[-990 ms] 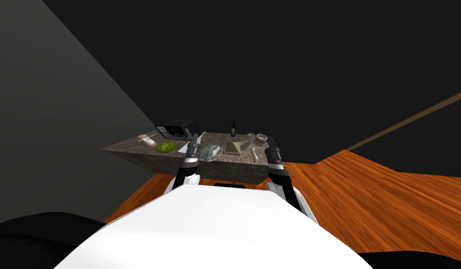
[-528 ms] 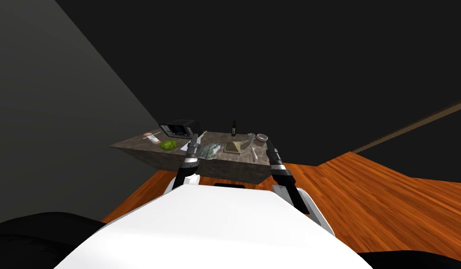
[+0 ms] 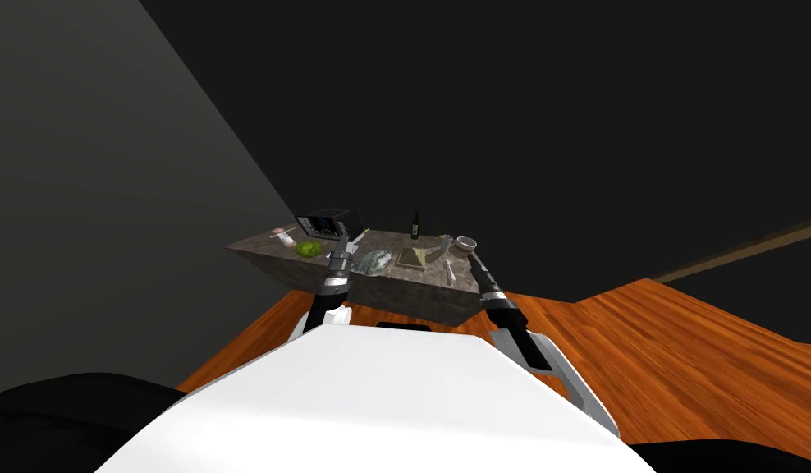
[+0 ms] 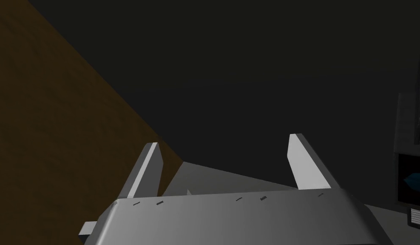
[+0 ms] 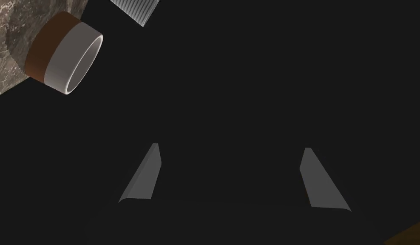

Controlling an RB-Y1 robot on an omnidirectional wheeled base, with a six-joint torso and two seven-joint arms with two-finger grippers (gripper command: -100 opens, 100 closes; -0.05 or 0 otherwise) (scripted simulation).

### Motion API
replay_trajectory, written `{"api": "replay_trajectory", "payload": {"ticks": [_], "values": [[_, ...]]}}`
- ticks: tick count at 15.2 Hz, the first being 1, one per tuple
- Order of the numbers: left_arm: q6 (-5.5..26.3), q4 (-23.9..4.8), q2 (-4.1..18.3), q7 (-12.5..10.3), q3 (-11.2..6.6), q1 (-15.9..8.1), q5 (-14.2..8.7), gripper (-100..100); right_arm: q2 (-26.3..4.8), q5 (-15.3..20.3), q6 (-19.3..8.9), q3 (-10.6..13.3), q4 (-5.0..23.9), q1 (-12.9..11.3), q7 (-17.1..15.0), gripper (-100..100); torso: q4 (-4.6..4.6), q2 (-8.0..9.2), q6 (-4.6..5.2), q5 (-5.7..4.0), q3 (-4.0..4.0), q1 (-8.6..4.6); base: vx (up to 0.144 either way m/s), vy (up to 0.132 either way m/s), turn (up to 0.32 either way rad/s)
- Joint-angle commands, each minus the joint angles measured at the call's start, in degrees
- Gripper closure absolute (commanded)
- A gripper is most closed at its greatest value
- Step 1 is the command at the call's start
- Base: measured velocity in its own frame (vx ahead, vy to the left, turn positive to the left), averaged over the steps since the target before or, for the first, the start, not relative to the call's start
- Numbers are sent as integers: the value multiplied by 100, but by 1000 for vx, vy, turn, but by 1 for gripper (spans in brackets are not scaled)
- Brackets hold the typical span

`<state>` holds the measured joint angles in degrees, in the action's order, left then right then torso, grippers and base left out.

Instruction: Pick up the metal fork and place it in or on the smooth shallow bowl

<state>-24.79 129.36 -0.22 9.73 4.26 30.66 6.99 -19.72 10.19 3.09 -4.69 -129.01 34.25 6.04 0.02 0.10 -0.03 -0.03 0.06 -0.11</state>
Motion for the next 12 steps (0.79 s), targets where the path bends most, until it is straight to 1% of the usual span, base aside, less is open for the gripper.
{"api": "replay_trajectory", "payload": {"ticks": [1, 2, 4, 5, 6, 7, 8, 9, 10, 11, 12], "values": [[0, 0, 0, 0, 0, 0, 0, 0, -139, 5, -224, -72, 82, 41, -1, -100, 0, 0, 0, 0, 0, 0, -23, -12, 137], [0, 0, 0, 0, 0, 0, 0, 0, -300, 13, -363, -133, 142, 75, 5, -100, 0, -1, 2, 0, -1, 0, -24, -11, 157], [0, 0, 0, 0, 0, 0, 0, 0, -300, 13, -484, -133, 142, 75, 5, -100, 0, -1, 2, 0, -1, 2, -22, -9, 79], [0, 0, 0, 0, 0, 1, 0, 0, -462, 11, -622, -191, 205, 108, 10, -100, 0, -3, 3, 1, -1, 3, -16, -4, 141], [0, 0, 0, 0, 0, 0, 0, 0, -462, 11, -749, -191, 205, 108, 10, -100, -1, -4, 0, 1, -2, 4, -17, -6, 168], [0, 0, 0, 0, 0, 0, 0, 0, -462, 11, -753, -191, 205, 108, 10, -100, -1, -5, 0, 1, -3, 4, -12, -6, 55], [0, 0, 0, 0, 0, 1, 0, 0, -626, 1, -971, -246, 271, 143, 16, -100, -1, -6, 3, 1, -3, 5, -15, -1, 120], [0, 0, 0, 0, 0, 0, 0, 0, -626, 1, -1030, -246, 271, 143, 16, -100, -1, -6, 1, 1, -3, 5, -17, -2, 146], [0, 0, 0, 0, 0, 0, 0, 0, -792, -19, -1194, -297, 340, 177, 21, -100, -1, -6, 1, 1, -3, 6, -18, 0, 231], [0, 0, 0, 0, 0, 0, 0, 0, -792, -19, -1314, -297, 340, 177, 21, -100, -1, -6, -1, 2, -3, 6, -18, -3, 205], [0, 0, 0, 0, 0, 0, 0, 0, -959, -48, -1448, -345, 412, 212, 26, -100, -1, -6, 0, 1, -4, 5, -19, -3, 233]]}}
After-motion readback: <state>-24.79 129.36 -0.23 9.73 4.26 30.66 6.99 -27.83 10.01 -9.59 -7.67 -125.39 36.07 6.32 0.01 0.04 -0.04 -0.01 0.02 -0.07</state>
